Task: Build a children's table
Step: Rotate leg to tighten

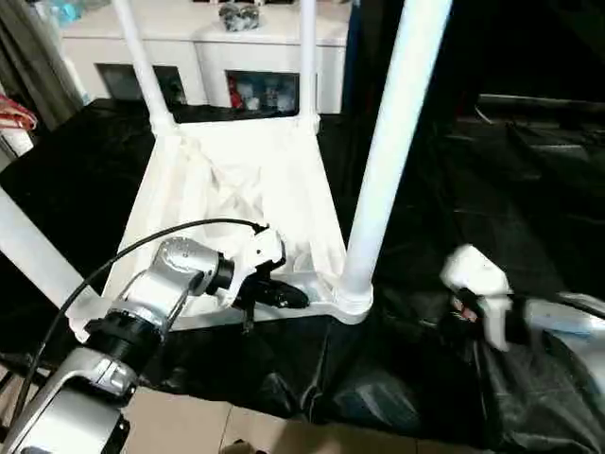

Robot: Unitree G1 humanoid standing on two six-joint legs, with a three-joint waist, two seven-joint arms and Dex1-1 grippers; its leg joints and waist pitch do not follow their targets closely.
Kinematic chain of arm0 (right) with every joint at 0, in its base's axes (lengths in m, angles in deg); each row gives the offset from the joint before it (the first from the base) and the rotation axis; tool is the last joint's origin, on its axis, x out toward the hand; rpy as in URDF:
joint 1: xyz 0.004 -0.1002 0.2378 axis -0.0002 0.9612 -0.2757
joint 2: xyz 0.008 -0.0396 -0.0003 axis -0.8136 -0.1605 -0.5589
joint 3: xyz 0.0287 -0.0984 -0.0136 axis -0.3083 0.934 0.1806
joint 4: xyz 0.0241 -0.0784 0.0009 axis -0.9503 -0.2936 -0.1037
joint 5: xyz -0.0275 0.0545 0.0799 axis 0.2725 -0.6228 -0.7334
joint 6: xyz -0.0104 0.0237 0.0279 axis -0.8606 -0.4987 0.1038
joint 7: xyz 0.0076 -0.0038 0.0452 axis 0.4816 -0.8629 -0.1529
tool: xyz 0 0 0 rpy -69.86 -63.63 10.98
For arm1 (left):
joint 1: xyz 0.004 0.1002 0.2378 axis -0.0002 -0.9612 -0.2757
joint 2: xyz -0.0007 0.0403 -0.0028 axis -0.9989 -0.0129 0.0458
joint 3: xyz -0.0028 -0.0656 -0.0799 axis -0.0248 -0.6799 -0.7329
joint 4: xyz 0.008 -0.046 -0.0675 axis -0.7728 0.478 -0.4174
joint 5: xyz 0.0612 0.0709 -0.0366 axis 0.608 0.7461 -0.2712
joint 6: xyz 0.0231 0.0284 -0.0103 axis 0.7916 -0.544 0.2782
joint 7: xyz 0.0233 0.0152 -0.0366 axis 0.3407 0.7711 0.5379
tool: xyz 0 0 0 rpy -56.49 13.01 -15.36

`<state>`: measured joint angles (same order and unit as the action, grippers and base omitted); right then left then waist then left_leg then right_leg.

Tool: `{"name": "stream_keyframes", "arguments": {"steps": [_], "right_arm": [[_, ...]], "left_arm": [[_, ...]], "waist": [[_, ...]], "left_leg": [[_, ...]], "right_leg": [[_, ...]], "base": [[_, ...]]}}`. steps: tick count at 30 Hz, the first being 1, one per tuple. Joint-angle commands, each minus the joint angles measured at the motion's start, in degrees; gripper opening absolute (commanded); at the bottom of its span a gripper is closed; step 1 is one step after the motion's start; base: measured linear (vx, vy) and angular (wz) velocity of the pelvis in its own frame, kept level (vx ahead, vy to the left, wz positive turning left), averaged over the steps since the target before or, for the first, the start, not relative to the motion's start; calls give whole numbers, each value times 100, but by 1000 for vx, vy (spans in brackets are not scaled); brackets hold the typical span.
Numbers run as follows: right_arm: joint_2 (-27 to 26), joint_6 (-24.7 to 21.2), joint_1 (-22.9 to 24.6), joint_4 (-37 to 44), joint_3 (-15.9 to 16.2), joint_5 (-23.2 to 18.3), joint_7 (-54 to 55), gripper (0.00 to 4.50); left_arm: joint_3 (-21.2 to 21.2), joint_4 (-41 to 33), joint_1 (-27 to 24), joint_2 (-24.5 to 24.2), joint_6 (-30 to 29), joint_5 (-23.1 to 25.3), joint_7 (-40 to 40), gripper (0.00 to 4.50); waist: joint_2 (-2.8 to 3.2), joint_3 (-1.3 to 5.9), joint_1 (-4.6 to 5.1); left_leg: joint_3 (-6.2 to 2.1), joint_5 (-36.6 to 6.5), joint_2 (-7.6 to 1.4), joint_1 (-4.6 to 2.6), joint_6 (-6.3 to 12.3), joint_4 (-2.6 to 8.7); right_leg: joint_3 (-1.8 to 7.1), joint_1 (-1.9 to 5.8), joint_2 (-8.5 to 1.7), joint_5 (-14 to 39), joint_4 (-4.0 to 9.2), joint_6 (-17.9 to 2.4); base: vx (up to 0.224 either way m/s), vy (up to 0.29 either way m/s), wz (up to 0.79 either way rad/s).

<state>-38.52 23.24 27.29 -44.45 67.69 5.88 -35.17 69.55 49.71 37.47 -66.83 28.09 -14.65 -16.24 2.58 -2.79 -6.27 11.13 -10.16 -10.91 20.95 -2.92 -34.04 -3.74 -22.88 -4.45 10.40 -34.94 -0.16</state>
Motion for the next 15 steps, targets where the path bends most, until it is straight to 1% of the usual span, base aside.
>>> {"name": "stream_keyframes", "arguments": {"steps": [1,2,3,4,6,7,8,9,10,11,12,14,15], "right_arm": [[-133,102,-125,-210,76,10,190,450],[-282,165,-215,-379,84,88,385,450],[-355,195,-258,-460,87,127,482,450],[-462,216,-321,-564,75,168,623,450],[-718,275,-453,-823,19,255,967,450],[-832,335,-519,-973,11,308,1101,450],[-867,360,-542,-1028,12,327,1135,450],[-922,421,-584,-1132,18,365,1176,450],[-956,471,-614,-1207,17,387,1211,450],[-961,482,-619,-1220,17,388,1217,450],[-1000,575,-673,-1355,23,407,1266,450],[-1012,624,-699,-1424,32,412,1289,450],[-1034,688,-739,-1506,30,405,1310,450]], "left_arm": [[-75,325,60,-14,58,268,401,5],[-162,401,89,66,165,251,551,5],[-205,437,102,106,216,241,623,5],[-258,503,130,162,287,225,699,5],[-288,640,172,262,479,206,725,5],[-268,725,193,320,566,197,680,5],[-255,759,203,341,594,197,663,5],[-236,839,234,383,642,215,686,5],[-228,889,262,418,663,228,721,5],[-227,899,267,424,668,231,726,5],[-225,1036,354,509,760,284,838,5],[-234,1129,407,558,829,325,907,5],[-280,1261,518,659,908,341,1008,5]], "waist": [[-115,305,-24],[-138,304,-19],[-121,302,-9],[-147,307,-11],[-132,310,-16],[-139,307,-9],[-127,297,0],[-137,305,-4],[-124,307,1],[-131,307,6],[-122,310,4],[-141,318,12],[-155,323,19]], "left_leg": [[-155,-1657,-201,-92,96,404],[-158,-1666,-183,-87,70,398],[-156,-1691,-182,-88,38,402],[-159,-1700,-189,-97,28,412],[-161,-1695,-196,-101,6,419],[-163,-1727,-192,-96,8,422],[-164,-1790,-192,-94,-25,433],[-177,-1809,-195,-86,-52,444],[-175,-1801,-204,-84,-60,450],[-173,-1802,-201,-84,-56,447],[-168,-1788,-207,-88,-44,445],[-158,-1708,-184,-65,-10,432],[-154,-1653,-192,-67,13,427]], "right_leg": [[231,176,-419,2778,608,-727],[221,182,-418,2868,612,-678],[218,168,-416,2928,628,-637],[219,177,-414,2943,638,-589],[227,157,-425,2887,633,-613],[220,164,-420,2877,635,-618],[222,152,-427,2907,647,-613],[218,183,-433,2856,640,-607],[229,184,-436,2751,625,-620],[232,187,-433,2696,616,-643],[241,185,-435,2588,611,-683],[241,210,-427,2450,594,-713],[246,213,-433,2364,587,-755]], "base": [[0,0,0],[0,0,0],[0,0,0],[0,0,0],[0,0,0],[0,0,0],[0,0,0],[0,0,0],[0,0,0],[0,0,0],[0,0,0],[0,0,0],[0,0,0]]}}
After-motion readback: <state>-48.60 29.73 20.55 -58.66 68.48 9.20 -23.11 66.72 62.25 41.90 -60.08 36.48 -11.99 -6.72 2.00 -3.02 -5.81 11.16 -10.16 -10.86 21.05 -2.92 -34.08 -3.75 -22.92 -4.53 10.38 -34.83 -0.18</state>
